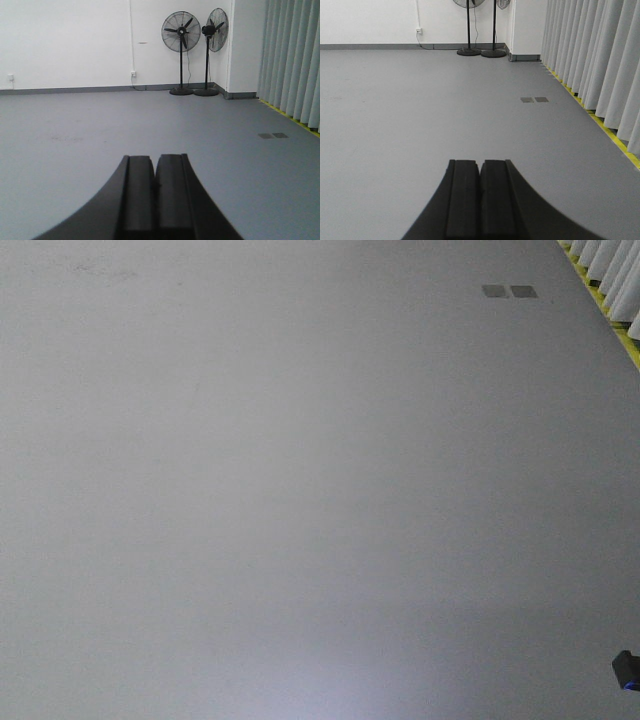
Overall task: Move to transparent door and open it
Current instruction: 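Drive the base across the grey floor, turning toward the door area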
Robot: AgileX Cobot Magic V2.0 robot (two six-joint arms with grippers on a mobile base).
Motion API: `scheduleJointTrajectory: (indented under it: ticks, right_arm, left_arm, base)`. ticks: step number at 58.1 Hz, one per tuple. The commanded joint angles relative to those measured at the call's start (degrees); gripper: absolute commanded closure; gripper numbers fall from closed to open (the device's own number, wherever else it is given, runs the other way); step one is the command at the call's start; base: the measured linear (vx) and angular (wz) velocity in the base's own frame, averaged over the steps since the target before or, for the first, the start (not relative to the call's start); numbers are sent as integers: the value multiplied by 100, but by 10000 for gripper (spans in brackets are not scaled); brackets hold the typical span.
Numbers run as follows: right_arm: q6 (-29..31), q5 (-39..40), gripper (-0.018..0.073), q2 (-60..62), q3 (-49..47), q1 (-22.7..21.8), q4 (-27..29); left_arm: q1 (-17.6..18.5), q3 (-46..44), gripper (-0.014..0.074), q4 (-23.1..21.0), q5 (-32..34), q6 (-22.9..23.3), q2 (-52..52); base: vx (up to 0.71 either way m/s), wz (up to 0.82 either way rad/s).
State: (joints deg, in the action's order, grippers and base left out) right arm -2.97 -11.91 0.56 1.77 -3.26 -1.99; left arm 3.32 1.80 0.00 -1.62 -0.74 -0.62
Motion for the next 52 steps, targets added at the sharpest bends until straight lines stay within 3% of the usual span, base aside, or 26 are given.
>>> scheduleJointTrajectory:
  ticks: [1,52]
  right_arm:
    - [40,452,568,85,20,-27,-25]
    - [40,468,568,85,20,-27,-25]
  left_arm:
    - [21,88,603,-31,488,20,-82]
    - [21,88,603,-31,488,20,-82]
  base:
    - [0,0]
    - [1,0]
